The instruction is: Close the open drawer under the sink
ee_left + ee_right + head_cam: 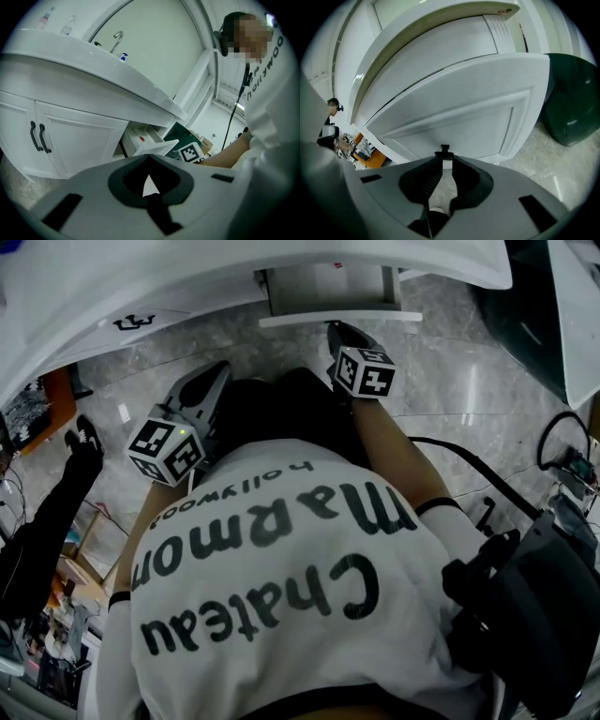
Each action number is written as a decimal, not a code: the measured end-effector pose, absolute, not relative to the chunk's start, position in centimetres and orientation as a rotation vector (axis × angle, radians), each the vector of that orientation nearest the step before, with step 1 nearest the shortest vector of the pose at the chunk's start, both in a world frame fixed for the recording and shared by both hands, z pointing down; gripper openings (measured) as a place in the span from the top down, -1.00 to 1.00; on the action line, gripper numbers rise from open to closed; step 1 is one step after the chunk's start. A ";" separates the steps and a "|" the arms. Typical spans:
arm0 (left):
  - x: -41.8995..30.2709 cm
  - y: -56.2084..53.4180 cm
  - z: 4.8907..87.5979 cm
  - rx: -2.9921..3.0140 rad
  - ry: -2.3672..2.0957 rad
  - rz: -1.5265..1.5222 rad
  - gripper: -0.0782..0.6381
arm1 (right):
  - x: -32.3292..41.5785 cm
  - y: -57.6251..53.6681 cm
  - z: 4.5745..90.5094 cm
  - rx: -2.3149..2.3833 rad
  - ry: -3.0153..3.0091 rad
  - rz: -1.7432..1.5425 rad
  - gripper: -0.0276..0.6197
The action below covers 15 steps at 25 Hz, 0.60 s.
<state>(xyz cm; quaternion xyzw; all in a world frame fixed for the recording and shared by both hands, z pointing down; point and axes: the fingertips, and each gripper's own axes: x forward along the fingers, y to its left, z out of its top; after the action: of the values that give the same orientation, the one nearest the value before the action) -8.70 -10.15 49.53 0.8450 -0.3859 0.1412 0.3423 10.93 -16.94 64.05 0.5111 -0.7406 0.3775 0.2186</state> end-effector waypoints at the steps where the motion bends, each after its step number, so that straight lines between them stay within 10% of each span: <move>1: -8.7 -10.2 49.4 2.196 -1.009 0.366 0.76 | 10.9 -17.2 64.0 1.420 -2.051 1.049 0.70; 15: -10.0 -10.6 49.9 2.164 -1.090 0.326 0.76 | 10.7 -19.1 63.7 1.441 -2.079 1.042 0.70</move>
<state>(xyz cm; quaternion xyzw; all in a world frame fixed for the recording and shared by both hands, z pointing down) -9.98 -10.55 49.87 0.8319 -0.4191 0.1253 0.3414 10.68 -19.14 63.70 0.5160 -0.7443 0.3731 0.2013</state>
